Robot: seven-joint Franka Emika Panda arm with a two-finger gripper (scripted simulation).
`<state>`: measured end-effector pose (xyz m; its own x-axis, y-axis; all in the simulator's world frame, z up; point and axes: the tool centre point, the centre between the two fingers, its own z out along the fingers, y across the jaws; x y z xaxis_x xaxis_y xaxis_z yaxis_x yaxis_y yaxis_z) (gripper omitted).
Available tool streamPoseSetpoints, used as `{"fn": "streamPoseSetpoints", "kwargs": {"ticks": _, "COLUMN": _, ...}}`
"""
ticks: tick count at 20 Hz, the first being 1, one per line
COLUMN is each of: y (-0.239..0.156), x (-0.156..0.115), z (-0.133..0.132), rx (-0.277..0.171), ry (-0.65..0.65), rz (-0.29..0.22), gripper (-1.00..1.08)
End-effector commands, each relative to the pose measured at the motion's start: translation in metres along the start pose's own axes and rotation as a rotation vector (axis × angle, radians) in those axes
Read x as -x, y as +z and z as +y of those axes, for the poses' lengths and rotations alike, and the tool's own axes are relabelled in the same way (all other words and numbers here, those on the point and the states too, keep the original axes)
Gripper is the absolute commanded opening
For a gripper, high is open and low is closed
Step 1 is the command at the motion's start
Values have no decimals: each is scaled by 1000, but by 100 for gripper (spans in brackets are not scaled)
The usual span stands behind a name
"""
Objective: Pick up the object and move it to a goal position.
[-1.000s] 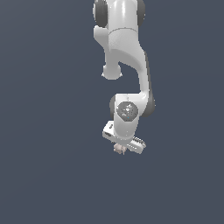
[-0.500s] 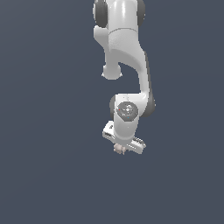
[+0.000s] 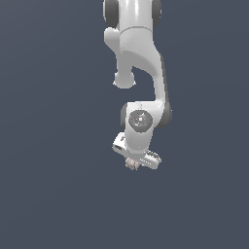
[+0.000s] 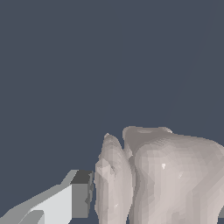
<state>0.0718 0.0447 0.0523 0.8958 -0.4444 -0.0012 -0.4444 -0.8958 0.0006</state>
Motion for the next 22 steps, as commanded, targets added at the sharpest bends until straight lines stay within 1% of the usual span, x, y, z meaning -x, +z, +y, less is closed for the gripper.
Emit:
{"fn": "streamPoseSetpoints", "kwargs": {"ticks": 1, "y": -10, "x": -1, "z": 4, "rx": -1, "ry": 0, "rz": 1, "gripper": -100}}
{"fn": "streamPoseSetpoints", "kwargs": {"ticks": 5, "y": -33, "x": -2, "z": 16, "rx": -1, "ry": 1, "rz": 1, "gripper": -100}}
{"fn": "streamPoseSetpoints", "kwargs": {"ticks": 9, "y": -67, "x": -4, "z": 32, "rx": -1, "ry": 1, "rz": 1, "gripper": -100}}
{"fn": "streamPoseSetpoints", "kwargs": {"ticks": 22, "y": -211, "x": -12, "z": 99, "rx": -2, "ry": 1, "rz": 0, "gripper": -100}}
